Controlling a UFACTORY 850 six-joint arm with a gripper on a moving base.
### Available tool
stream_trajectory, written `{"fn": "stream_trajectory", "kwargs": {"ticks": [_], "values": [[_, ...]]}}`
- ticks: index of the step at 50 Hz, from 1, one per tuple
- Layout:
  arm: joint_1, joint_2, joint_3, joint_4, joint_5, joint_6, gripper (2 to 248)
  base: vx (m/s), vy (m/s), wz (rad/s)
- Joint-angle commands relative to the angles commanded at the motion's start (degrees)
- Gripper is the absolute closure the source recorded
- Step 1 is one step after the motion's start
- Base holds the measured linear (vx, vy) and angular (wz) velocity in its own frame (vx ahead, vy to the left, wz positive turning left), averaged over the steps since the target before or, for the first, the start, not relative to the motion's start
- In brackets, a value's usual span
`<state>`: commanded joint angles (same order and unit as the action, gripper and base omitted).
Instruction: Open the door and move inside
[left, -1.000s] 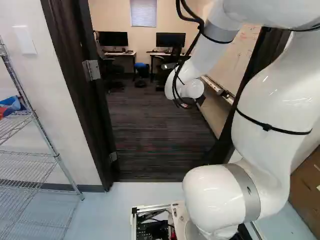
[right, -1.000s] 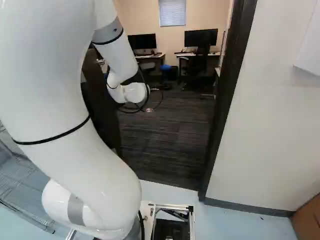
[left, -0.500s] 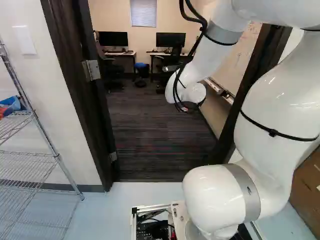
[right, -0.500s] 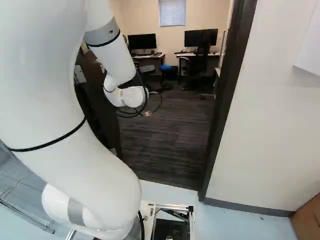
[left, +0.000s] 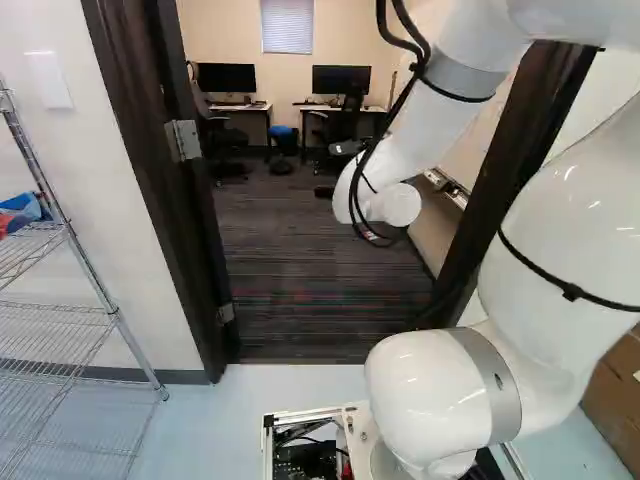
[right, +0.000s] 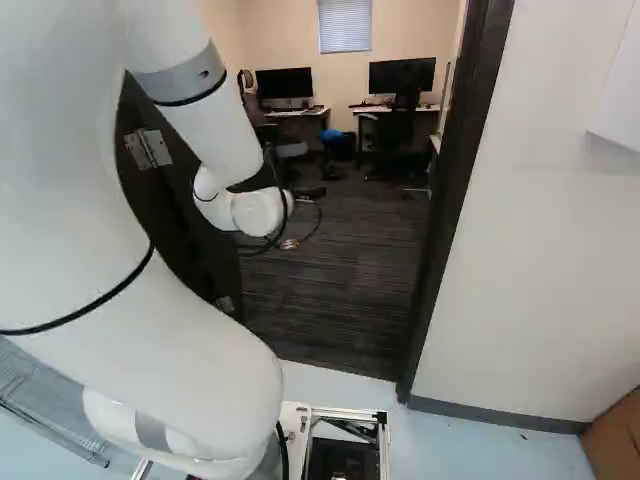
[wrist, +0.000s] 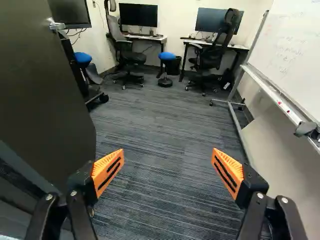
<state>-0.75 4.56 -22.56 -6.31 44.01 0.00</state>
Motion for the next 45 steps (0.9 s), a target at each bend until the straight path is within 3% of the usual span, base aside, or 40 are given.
{"fn": "stream_trajectory", "kwargs": {"ticks": [27, 45], "values": [[0.5, 6.8, 10.5, 3.8, 3.6, 0.0, 3, 0.0, 0.0, 0.0], [0.6, 9.7, 14.8, 5.3, 5.1, 0.0, 3, 0.0, 0.0, 0.0]]}}
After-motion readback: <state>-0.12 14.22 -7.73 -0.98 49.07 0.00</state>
